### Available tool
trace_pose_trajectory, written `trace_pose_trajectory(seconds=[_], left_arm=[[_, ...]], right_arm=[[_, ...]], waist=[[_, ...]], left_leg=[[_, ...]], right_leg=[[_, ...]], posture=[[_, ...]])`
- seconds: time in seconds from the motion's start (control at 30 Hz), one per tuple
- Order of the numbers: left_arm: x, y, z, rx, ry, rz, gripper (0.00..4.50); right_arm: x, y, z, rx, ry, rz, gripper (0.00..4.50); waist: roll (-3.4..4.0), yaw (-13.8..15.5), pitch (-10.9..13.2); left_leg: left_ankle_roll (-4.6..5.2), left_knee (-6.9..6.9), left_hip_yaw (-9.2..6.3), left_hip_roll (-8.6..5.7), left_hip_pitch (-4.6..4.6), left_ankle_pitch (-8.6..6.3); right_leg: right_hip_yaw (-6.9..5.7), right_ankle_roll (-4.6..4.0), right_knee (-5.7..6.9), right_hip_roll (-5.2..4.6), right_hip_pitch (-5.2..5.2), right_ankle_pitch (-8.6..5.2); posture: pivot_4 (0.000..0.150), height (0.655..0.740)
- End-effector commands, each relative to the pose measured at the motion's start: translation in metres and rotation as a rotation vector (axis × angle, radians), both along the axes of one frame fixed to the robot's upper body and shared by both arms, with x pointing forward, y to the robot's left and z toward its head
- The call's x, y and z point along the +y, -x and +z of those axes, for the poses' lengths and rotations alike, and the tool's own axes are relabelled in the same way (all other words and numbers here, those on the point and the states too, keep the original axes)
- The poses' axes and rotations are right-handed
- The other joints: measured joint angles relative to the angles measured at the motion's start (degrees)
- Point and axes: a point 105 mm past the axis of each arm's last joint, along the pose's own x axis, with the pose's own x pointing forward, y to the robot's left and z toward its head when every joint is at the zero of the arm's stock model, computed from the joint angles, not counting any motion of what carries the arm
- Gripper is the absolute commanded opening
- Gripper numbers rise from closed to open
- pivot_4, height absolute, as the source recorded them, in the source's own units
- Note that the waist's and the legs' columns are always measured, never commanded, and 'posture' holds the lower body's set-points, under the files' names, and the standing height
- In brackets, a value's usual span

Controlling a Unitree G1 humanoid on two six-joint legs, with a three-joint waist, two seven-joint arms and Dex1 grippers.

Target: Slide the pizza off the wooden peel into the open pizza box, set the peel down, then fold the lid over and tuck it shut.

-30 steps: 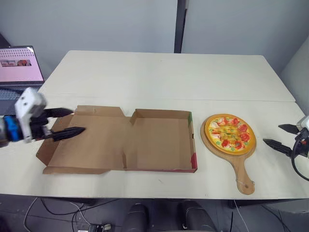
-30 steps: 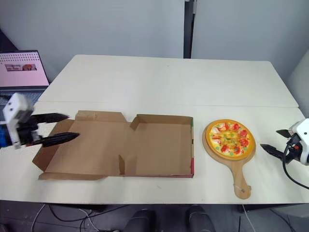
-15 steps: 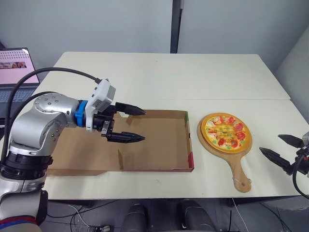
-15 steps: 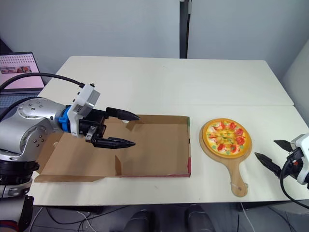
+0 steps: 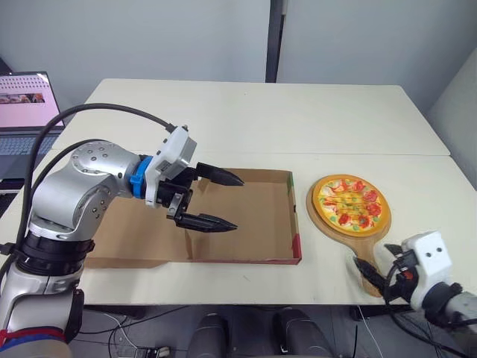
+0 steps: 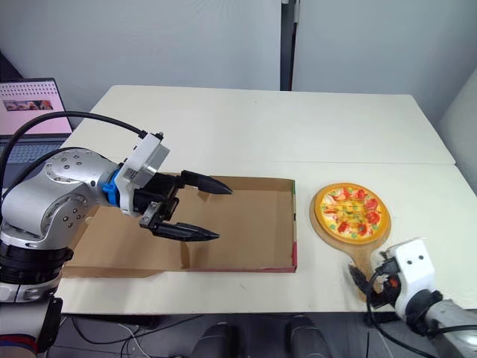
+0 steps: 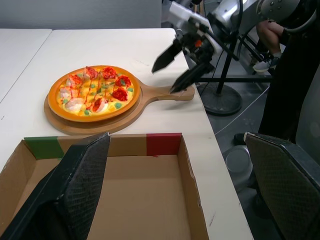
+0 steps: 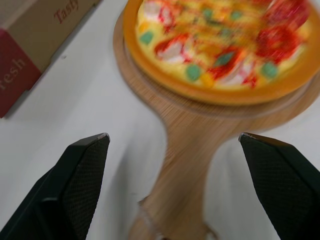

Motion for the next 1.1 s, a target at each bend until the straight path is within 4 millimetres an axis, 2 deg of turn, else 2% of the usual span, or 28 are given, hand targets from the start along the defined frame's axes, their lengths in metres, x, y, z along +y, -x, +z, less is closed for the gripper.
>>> trace_pose_trajectory(seconds=[0.03,0.23,0.5,0.63,0.7,0.83,1.1], left_arm=[[-0.001,0.003,0.004,-0.023,0.008,0.007,4.47],[-0.001,0.005,0.002,-0.023,0.006,0.019,4.47],[-0.004,0.006,0.004,-0.024,0.014,0.031,4.47],[-0.004,0.006,0.005,-0.020,0.026,0.038,4.50],[-0.005,0.006,0.005,-0.019,0.027,0.041,4.50],[-0.002,0.005,0.005,-0.027,0.024,0.066,4.50],[0.012,-0.002,0.009,-0.045,0.050,0.199,4.50]], right_arm=[[-0.003,-0.003,-0.004,0.006,0.034,-0.069,4.50],[-0.013,-0.008,-0.018,0.043,0.055,-0.151,4.50],[-0.007,-0.026,-0.029,0.057,0.015,-0.149,4.50],[-0.004,-0.030,-0.033,0.072,-0.010,-0.151,3.59],[-0.004,-0.030,-0.034,0.080,-0.009,-0.149,2.84],[-0.006,-0.032,-0.032,0.054,-0.011,-0.167,1.76],[-0.011,-0.046,-0.011,-0.077,-0.036,-0.205,1.63]], waist=[[0.00,0.0,0.0],[0.00,0.1,0.0],[-0.31,-0.3,-0.2],[-0.43,-0.4,-0.3],[-0.49,-0.4,-0.3],[-0.56,-0.5,-0.4],[-0.59,-1.2,-0.4]], left_leg=[[0.00,0.00,-0.01,0.00,0.00,0.00],[0.00,0.00,-0.05,-0.01,-0.03,0.00],[0.00,0.01,-0.05,0.05,0.00,0.00],[0.01,0.04,-0.06,0.08,0.01,0.00],[0.01,0.03,-0.06,0.08,0.01,0.00],[0.01,0.03,-0.05,0.09,0.02,0.00],[0.01,0.05,-0.01,0.11,0.04,0.00]], right_leg=[[0.00,0.00,0.00,0.00,0.00,0.00],[-0.02,0.00,-0.02,0.02,-0.01,0.00],[-0.01,0.00,-0.01,0.07,0.00,0.01],[-0.01,-0.06,-0.01,0.10,0.00,0.05],[-0.01,-0.06,-0.01,0.10,0.01,0.05],[0.00,-0.06,-0.01,0.10,0.01,0.05],[0.05,-0.06,-0.01,0.10,0.00,0.08]], posture=[[0.150,0.7400],[0.150,0.7400],[0.150,0.7400],[0.150,0.7400],[0.150,0.7400],[0.150,0.7400],[0.150,0.7400]])
